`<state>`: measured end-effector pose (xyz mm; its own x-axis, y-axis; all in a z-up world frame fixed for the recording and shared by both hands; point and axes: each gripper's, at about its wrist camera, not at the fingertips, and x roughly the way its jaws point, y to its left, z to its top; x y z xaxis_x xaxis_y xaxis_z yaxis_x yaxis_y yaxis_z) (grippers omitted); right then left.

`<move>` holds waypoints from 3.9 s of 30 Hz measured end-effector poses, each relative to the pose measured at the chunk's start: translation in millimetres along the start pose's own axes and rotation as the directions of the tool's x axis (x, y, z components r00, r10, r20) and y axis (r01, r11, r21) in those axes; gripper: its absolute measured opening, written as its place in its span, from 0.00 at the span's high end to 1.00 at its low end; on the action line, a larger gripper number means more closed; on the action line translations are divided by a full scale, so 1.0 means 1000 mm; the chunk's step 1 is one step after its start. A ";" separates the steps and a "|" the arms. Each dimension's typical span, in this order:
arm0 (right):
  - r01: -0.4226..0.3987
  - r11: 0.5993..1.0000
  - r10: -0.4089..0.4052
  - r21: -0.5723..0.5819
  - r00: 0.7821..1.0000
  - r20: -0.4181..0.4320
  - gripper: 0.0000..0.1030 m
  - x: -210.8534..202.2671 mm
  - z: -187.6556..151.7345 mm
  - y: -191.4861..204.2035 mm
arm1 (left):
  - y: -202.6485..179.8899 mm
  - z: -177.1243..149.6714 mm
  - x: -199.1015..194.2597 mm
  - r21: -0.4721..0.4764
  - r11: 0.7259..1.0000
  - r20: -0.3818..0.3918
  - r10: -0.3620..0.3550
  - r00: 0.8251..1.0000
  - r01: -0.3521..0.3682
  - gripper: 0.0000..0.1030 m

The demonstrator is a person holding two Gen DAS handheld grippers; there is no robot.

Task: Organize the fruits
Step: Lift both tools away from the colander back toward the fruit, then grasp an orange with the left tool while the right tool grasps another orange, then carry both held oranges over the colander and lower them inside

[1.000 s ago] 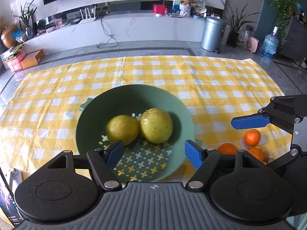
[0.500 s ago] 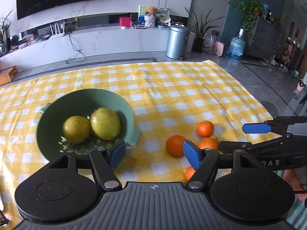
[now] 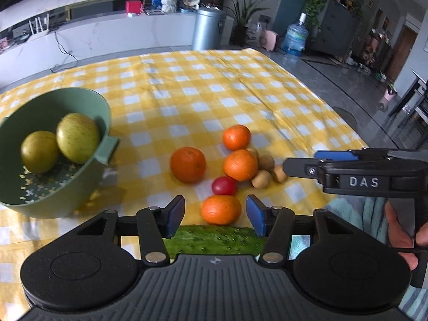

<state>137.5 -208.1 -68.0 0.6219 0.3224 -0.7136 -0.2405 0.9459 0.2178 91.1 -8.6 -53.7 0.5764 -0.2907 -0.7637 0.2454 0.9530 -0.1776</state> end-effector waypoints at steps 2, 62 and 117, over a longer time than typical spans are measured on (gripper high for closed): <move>-0.007 1.000 0.007 0.006 1.000 -0.013 0.47 0.004 0.001 -0.001 | -0.003 -0.001 0.007 0.009 1.000 -0.017 0.000 1.000 0.000 0.40; 0.037 0.999 -0.040 -0.032 0.996 -0.082 0.63 0.071 0.013 0.031 | 0.003 -0.004 0.052 -0.041 0.997 -0.071 -0.061 0.996 0.058 0.51; -0.324 0.910 0.325 -0.259 0.945 -0.041 0.67 0.044 0.079 0.156 | 0.153 0.042 -0.048 -0.443 0.889 0.023 0.136 0.990 -0.112 0.51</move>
<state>186.3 -43.9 -12.8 0.4794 0.6104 -0.6305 -0.6136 0.7468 0.2565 134.1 147.5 -18.2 0.6221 -0.1602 -0.7664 -0.1918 0.9179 -0.3475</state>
